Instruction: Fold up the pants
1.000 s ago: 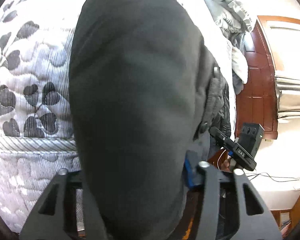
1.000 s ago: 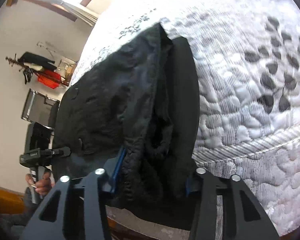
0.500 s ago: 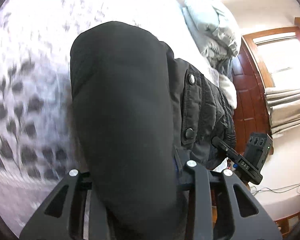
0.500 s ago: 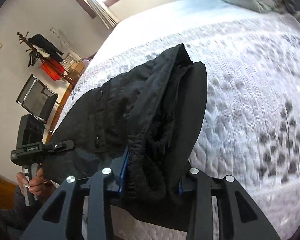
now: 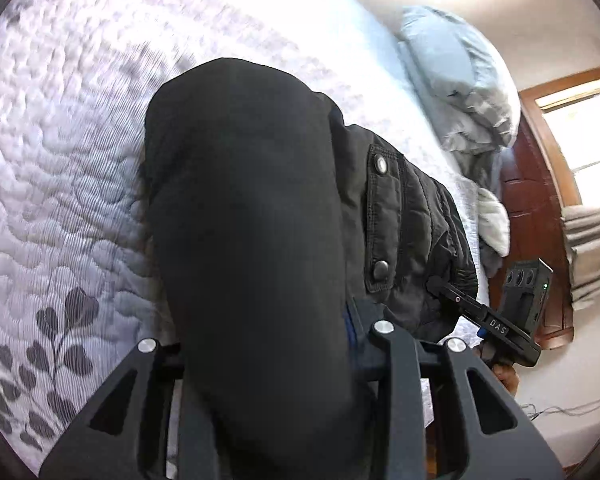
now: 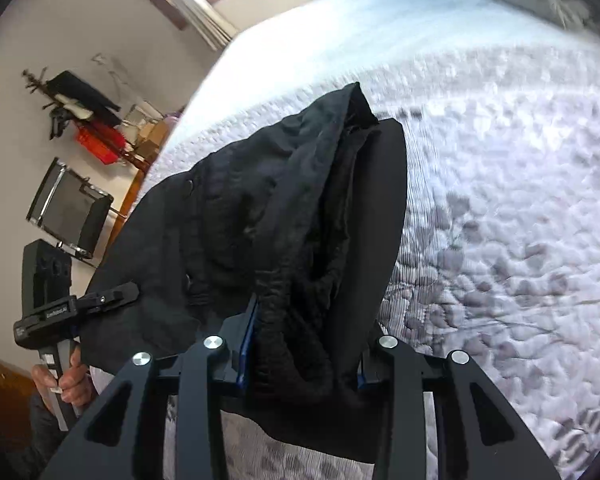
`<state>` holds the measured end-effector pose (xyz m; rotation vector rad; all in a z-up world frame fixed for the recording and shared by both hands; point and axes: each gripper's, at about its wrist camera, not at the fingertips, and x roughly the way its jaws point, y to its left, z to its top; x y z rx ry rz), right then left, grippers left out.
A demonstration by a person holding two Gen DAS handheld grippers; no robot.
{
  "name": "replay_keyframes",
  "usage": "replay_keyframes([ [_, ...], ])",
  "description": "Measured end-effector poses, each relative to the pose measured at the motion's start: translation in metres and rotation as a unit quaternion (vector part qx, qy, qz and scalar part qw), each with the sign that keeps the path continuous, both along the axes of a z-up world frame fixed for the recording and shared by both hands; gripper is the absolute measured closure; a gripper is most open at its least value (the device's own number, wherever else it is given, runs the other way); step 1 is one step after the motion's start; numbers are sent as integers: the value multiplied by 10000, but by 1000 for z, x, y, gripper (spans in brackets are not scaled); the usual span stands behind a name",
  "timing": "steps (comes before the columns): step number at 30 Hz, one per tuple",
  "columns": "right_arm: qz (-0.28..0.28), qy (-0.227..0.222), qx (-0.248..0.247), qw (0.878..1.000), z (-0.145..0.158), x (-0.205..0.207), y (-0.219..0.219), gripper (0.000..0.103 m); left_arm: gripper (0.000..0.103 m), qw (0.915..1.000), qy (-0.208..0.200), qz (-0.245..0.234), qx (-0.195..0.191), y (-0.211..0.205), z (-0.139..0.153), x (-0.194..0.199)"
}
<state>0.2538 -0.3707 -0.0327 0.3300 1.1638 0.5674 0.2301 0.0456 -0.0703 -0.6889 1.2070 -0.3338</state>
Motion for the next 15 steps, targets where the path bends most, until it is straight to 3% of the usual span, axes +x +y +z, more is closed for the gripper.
replay_keyframes([
  [5, -132, 161, 125, 9997, -27, 7, -7, 59, 58, 9999, 0, -117, -34, 12, -23, -2],
  [7, -153, 263, 90, 9995, -37, 7, -12, 51, 47, 9999, 53, -106, 113, 11, -30, -1],
  [12, -263, 271, 214, 9991, -47, -2, -24, 26, 38, 9997, 18, -68, 244, 15, -33, -7],
  [15, -447, 281, 381, 9979, -51, -12, -44, 18, 25, 9992, 28, 15, 400, 19, -32, -12],
])
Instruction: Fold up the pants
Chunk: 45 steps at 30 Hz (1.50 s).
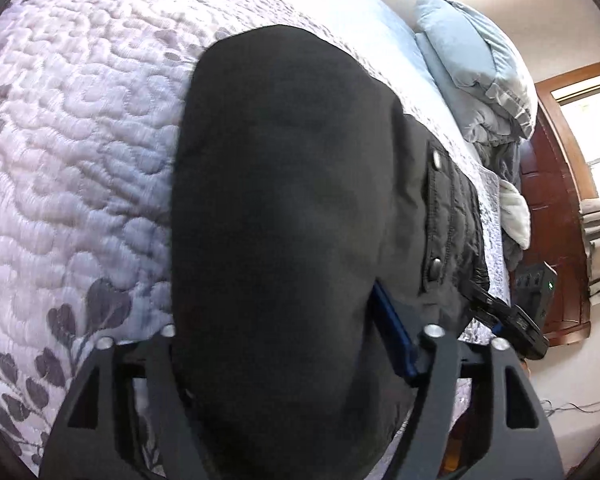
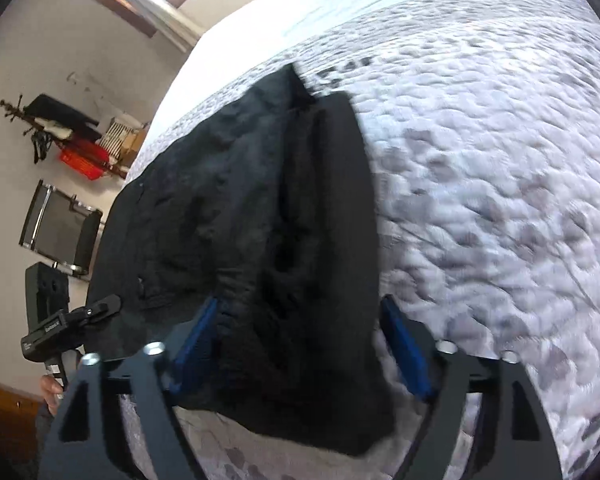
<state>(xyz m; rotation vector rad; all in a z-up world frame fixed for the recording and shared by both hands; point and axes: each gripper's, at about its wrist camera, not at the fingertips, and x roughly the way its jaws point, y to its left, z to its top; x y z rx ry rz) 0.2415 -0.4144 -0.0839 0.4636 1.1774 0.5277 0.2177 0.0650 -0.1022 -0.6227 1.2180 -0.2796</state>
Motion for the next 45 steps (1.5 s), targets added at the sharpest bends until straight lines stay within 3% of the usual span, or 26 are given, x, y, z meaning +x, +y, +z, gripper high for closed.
replay_keyframes([
  [3, -100, 80, 353, 9993, -6, -12, -15, 18, 15, 9994, -53, 121, 329, 6, 5, -8],
  [9, -446, 15, 770, 9960, -10, -35, -40, 17, 15, 9986, -118, 377, 360, 21, 15, -25],
  [12, -699, 86, 778, 9945, -14, -47, -56, 17, 15, 9966, -180, 484, 637, 24, 24, -37],
  [15, -770, 10, 414, 9962, -5, -63, -66, 17, 15, 9914, -279, 477, 1183, 13, 40, -45],
  [19, -781, -241, -329, 9961, 14, -87, -60, 17, 11, 9779, -374, 407, 2016, -7, 55, -61],
  [23, -731, -523, -1189, 9888, 36, -111, -37, 17, 8, 9660, -402, 244, 2543, -28, 62, -77],
  [26, -728, -661, -1510, 9836, 49, -125, -17, 10, 8, 9579, -513, 181, 2819, -39, 67, -92],
  [29, -730, -701, -1557, 9826, 56, -140, -5, 9, 7, 9538, -607, 204, 2936, -48, 74, -106],
  [33, -765, -776, -1810, 9774, 64, -151, 15, 9, 7, 9558, -668, 308, 2846, -52, 83, -121],
  [38, -635, -935, -2087, 9714, 78, -166, 36, 9, 7, 9490, -720, 265, 3057, -59, 92, -130],
  [42, -551, -913, -2102, 9718, 83, -175, 47, 9, 7, 9447, -762, 231, 3181, -64, 98, -140],
  [45, -458, -862, -1991, 9751, 87, -181, 54, 9, 7, 9475, -718, 214, 3110, -65, 102, -145],
])
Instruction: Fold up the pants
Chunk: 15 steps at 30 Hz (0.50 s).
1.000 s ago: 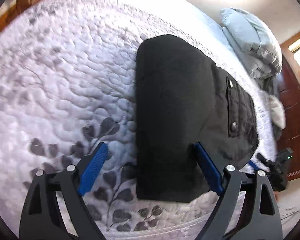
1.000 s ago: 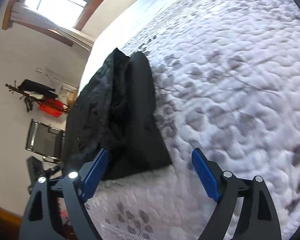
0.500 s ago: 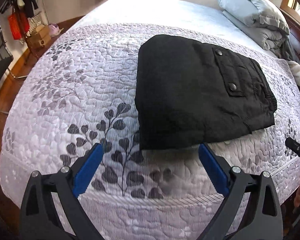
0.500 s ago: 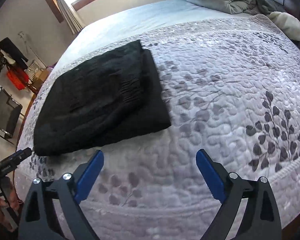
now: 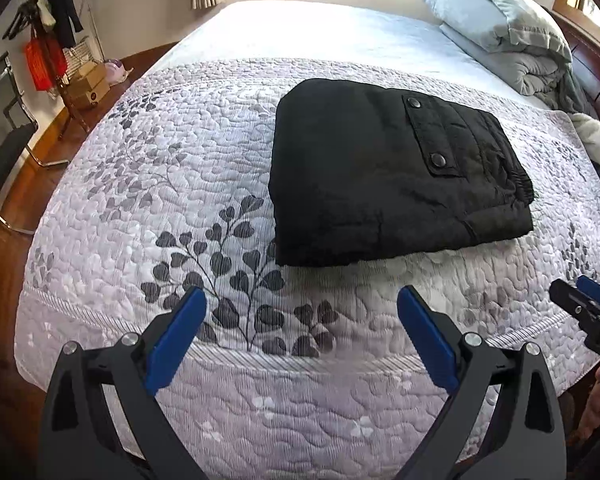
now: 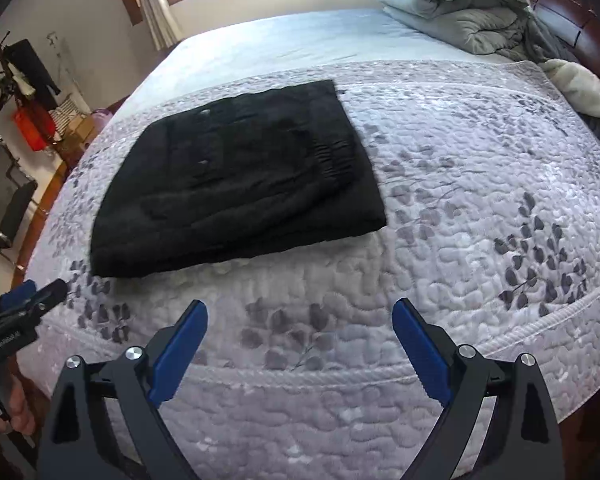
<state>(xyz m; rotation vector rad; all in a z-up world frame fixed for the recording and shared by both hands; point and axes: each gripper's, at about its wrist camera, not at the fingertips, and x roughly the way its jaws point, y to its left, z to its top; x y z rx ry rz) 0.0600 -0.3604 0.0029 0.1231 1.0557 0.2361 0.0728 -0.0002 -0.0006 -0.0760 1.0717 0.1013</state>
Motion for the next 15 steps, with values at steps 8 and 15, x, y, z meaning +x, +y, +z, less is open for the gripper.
replay_keyframes([
  [8, 62, 28, -123, 9999, 9, -11, 13, 9, 7, 9996, -24, 60, -260, 4, 8, -9],
  [15, 90, -42, -207, 9997, 16, -13, 17, 9, 7, 9993, -158, 140, -310, 10, 17, -8],
])
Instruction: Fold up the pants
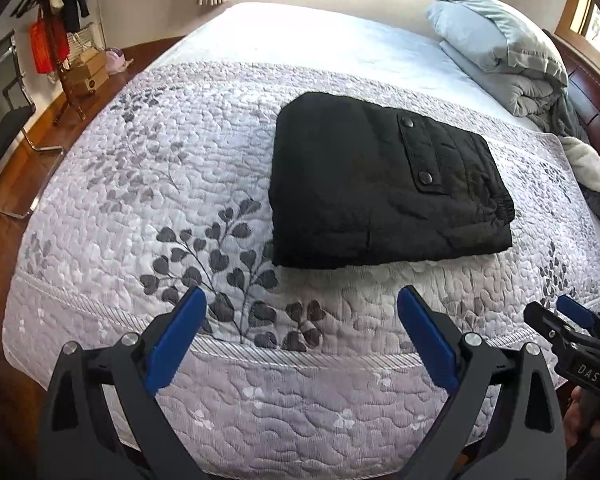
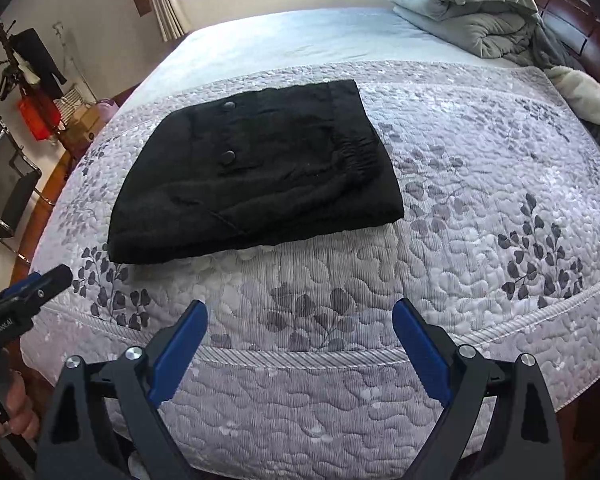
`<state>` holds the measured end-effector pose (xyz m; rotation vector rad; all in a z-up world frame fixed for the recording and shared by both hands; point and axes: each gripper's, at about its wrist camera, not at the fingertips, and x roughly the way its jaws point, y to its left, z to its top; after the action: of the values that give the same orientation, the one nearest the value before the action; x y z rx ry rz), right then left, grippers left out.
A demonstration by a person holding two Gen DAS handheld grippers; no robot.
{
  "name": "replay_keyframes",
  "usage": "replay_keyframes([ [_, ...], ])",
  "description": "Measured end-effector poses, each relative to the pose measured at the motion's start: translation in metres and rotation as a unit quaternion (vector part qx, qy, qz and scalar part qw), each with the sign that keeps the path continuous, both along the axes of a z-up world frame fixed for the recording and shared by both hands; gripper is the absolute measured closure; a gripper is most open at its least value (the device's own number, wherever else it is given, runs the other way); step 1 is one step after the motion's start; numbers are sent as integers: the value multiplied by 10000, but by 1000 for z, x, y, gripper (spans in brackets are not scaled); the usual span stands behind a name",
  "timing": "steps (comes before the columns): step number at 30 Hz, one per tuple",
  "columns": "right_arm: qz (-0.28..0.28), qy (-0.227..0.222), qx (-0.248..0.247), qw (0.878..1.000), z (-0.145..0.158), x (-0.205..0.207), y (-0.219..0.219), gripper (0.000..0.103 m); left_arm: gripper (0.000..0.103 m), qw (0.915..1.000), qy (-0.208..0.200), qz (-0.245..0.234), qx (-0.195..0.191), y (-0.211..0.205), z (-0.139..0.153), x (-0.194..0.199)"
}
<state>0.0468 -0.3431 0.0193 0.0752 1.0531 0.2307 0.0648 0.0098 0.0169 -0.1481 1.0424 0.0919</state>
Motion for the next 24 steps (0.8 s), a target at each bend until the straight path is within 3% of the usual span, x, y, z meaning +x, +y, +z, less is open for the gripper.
replay_keyframes([
  [9, 13, 7, 47, 10000, 3, 1, -1, 7, 7, 9992, -80, -40, 381, -10, 9, 0],
  [14, 18, 18, 17, 10000, 2, 3, 1, 7, 7, 9995, -58, -181, 247, -17, 11, 1],
  [24, -130, 154, -28, 9998, -6, 13, -3, 7, 7, 9992, 30, -193, 361, -19, 5, 9],
])
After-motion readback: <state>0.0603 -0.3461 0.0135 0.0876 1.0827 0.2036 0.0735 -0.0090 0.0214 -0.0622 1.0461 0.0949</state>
